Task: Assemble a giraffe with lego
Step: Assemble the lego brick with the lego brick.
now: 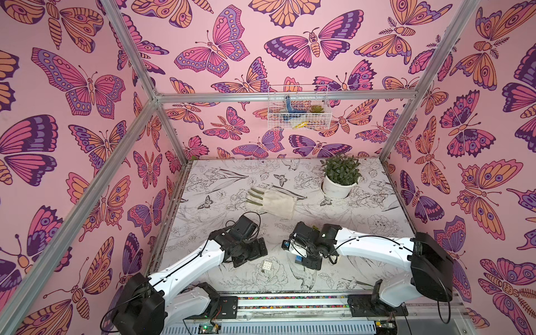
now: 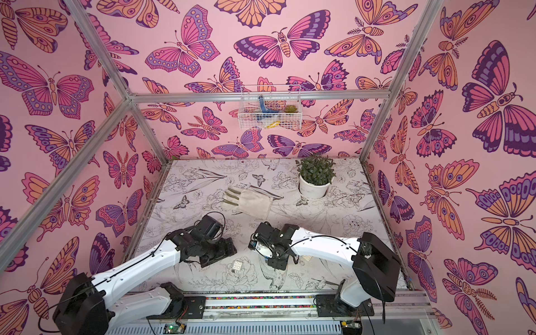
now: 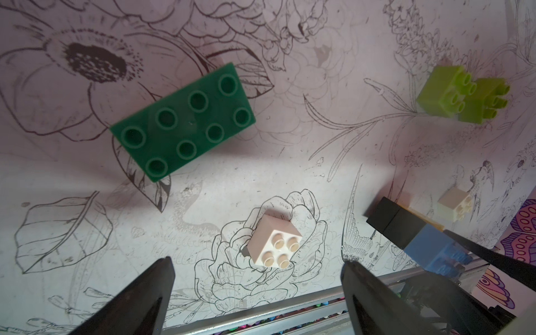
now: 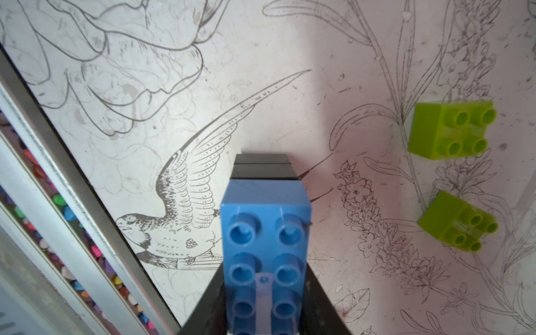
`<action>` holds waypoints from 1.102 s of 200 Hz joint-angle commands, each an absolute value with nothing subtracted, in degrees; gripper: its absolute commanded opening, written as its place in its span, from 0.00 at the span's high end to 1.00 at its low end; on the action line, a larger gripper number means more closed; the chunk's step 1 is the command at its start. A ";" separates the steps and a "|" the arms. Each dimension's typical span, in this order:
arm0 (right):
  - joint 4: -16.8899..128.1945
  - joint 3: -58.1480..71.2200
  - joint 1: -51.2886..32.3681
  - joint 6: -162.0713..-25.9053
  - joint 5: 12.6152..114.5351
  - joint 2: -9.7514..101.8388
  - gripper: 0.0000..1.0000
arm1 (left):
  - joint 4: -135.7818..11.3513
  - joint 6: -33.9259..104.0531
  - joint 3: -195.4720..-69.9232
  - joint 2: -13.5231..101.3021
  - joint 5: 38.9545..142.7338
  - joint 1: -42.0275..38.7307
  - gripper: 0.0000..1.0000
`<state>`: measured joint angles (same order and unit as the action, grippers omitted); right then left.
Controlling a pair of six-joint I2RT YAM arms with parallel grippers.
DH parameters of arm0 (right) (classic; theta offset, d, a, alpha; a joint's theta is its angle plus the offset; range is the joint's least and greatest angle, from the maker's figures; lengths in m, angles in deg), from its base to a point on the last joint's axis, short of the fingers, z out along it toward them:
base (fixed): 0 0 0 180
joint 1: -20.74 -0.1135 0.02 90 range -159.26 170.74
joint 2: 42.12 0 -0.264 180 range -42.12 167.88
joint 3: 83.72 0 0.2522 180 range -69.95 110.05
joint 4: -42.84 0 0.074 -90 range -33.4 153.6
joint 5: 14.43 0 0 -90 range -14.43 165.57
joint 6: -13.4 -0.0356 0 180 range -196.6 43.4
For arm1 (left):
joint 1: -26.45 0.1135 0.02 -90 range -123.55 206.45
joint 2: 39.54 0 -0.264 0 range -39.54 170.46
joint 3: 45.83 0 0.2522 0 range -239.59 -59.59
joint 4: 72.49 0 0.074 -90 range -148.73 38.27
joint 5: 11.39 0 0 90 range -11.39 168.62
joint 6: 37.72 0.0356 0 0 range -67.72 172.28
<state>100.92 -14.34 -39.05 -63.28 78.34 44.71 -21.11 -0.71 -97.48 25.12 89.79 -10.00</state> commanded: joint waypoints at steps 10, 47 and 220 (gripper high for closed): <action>101.70 -15.20 -38.17 -63.77 78.56 43.49 0.96 | -21.35 -0.49 -96.43 25.41 90.57 -10.45 0.04; 100.84 -15.61 -37.52 -63.31 78.45 43.54 0.96 | -21.43 -0.71 -95.97 24.97 90.75 -10.55 0.04; 101.25 -12.65 -37.44 -59.65 76.70 46.75 0.96 | -24.46 -2.55 -94.07 26.53 91.94 -10.58 0.04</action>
